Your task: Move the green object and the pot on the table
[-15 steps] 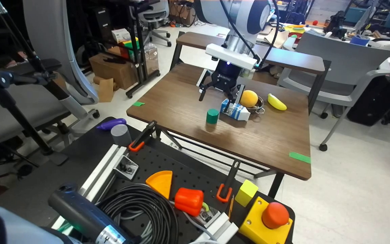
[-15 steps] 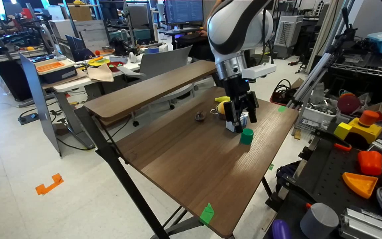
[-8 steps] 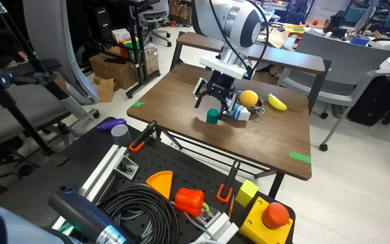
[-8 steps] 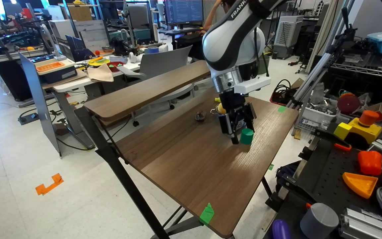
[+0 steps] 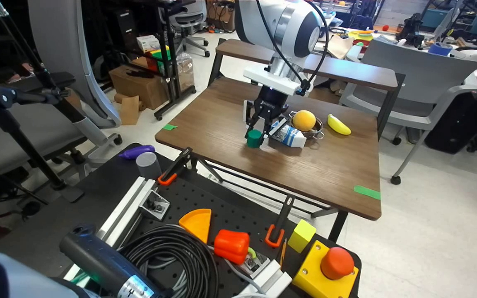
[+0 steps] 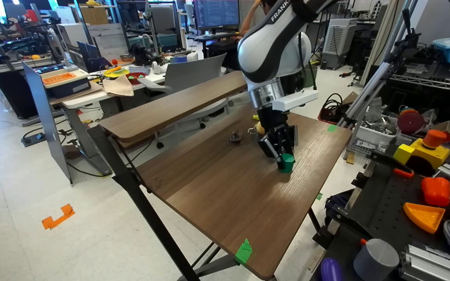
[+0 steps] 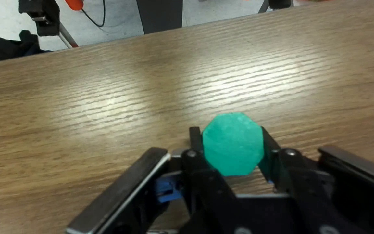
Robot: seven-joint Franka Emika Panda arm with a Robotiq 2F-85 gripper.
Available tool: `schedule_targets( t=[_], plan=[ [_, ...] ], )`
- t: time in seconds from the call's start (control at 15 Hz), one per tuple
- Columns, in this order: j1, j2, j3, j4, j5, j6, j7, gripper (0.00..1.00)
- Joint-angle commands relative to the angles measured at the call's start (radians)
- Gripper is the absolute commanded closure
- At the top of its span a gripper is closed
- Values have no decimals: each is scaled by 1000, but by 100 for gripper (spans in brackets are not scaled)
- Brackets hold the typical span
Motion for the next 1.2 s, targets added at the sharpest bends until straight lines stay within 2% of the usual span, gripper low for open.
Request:
schedule_targets(
  t=[0.0, 0.27, 0.47, 0.87, 1.13],
  plan=[
    [18, 5, -11, 24, 7, 28, 27, 83],
    [39, -11, -9, 26, -9, 66, 35, 83],
    [64, -6, -1, 68, -10, 65, 39, 83],
    [122, 33, 3, 243, -16, -8, 61, 83],
    [140, 103, -2, 404, -21, -114, 73, 83]
  ],
)
